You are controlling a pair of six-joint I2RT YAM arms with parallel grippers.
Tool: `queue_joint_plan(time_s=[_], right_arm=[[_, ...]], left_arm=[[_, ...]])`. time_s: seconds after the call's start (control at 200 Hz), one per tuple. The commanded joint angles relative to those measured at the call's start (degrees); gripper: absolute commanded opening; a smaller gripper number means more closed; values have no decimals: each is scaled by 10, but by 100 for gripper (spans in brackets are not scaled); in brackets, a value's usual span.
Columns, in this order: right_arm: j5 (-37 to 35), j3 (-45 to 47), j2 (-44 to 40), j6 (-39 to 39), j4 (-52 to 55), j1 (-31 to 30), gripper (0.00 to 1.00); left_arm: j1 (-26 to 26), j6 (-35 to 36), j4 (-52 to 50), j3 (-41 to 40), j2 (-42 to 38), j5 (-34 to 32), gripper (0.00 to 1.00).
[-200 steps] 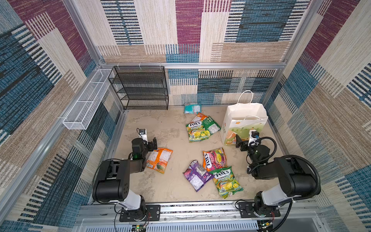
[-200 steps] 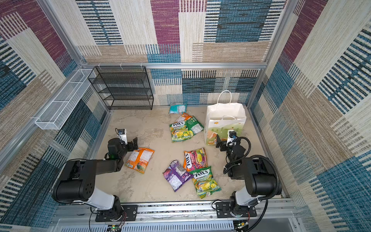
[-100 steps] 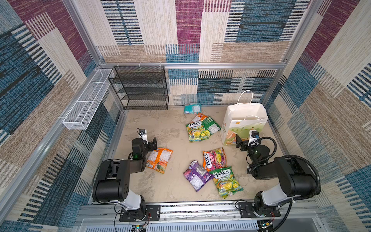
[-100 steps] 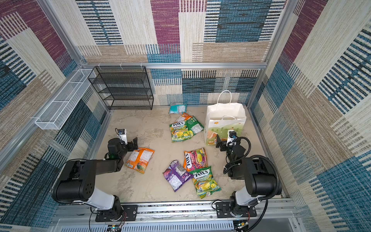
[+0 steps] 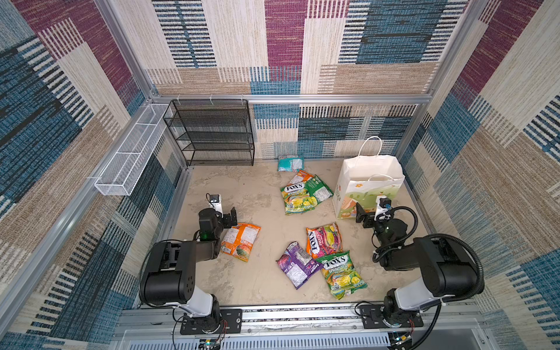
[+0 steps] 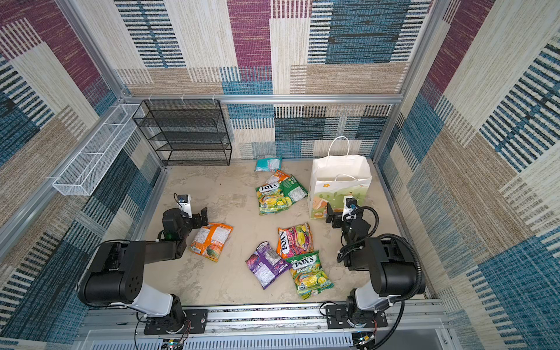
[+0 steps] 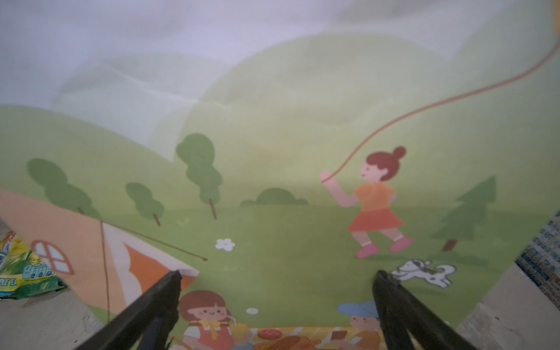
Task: Place the snacks into the paper bag
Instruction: Rotate the paper bag at the middle-right of the table.
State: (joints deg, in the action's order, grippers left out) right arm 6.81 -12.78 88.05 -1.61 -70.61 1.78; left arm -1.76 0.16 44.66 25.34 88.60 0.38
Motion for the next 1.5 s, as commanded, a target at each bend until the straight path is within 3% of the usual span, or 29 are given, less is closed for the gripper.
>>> queue_joint_plan(time_s=[0.0,0.07,0.13,0.2,0.265,0.356,0.421,0.516,0.596,0.631,0.716,0.796,1.072,1.242,1.357,1.492], right_arm=[[-9,-2,-1,0,-13,0,100],[-7,-1,-2,1,-13,2,100],[-32,-1,-13,12,-14,2,100],[-71,-57,-83,27,143,3,100],[-44,-94,-135,33,225,2,100],[-55,-109,-212,91,279,2,100],[-120,-120,-266,169,338,2,100],[-226,-162,-329,308,495,3,100],[-267,-191,-378,407,612,5,100],[-281,-207,-400,460,673,5,100],[-231,-221,-456,465,706,5,100],[-200,-264,-480,497,774,5,100],[-130,-445,-427,562,956,5,100],[-99,-583,-345,621,1093,5,100],[-75,-725,-227,638,1233,5,100],[-57,-760,-175,651,1234,6,99]], left_arm=[[-2,3,4,2,0,5,99],[-2,2,10,-1,-3,3,99],[-2,-14,-25,3,-40,-41,99],[-1,-25,-122,23,-106,-77,99],[3,-60,-167,29,-167,-100,99],[3,-158,-229,37,-252,-105,99],[3,-245,-287,47,-308,-111,99],[3,-376,-429,76,-397,-140,99],[1,-536,-587,90,-473,-164,99],[-3,-571,-611,81,-506,-151,99],[-6,-509,-569,60,-575,-57,99],[-6,-487,-636,103,-594,-12,99],[-5,-321,-873,335,-450,186,99],[-3,-299,-912,356,-436,193,100],[-3,-281,-915,355,-429,226,100],[-3,-258,-917,349,-430,223,100]])
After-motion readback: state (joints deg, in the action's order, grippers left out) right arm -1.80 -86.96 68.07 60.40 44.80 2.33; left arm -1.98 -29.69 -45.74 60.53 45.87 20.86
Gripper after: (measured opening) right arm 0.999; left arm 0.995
